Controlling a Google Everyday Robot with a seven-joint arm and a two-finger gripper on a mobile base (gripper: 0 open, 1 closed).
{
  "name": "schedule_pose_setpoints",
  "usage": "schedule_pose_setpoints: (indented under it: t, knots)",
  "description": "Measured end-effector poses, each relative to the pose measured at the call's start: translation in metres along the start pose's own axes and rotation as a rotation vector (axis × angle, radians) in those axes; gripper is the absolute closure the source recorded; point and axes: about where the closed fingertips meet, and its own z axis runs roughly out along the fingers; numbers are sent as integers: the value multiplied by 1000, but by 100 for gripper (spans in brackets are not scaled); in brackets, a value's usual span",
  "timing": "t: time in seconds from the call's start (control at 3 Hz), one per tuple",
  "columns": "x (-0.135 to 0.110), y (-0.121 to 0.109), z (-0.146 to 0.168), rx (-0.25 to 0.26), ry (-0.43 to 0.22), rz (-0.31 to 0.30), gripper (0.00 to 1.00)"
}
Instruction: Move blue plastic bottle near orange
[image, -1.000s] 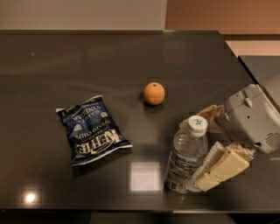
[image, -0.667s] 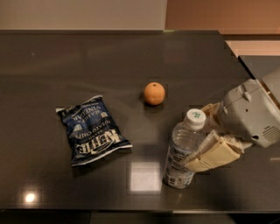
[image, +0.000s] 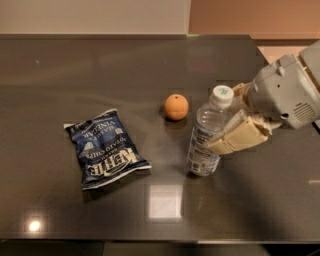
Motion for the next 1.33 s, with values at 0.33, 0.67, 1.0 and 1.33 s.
schedule_pose_setpoints:
  t: [0.33, 0.67, 1.0, 1.33]
  knots:
    - [-11, -44, -15, 74, -3, -4, 100]
    - [-15, -81, -23, 120, 5, 2, 100]
    - [-10, -104, -22, 137, 22, 23, 100]
    - [-2, -118, -19, 142, 39, 48, 100]
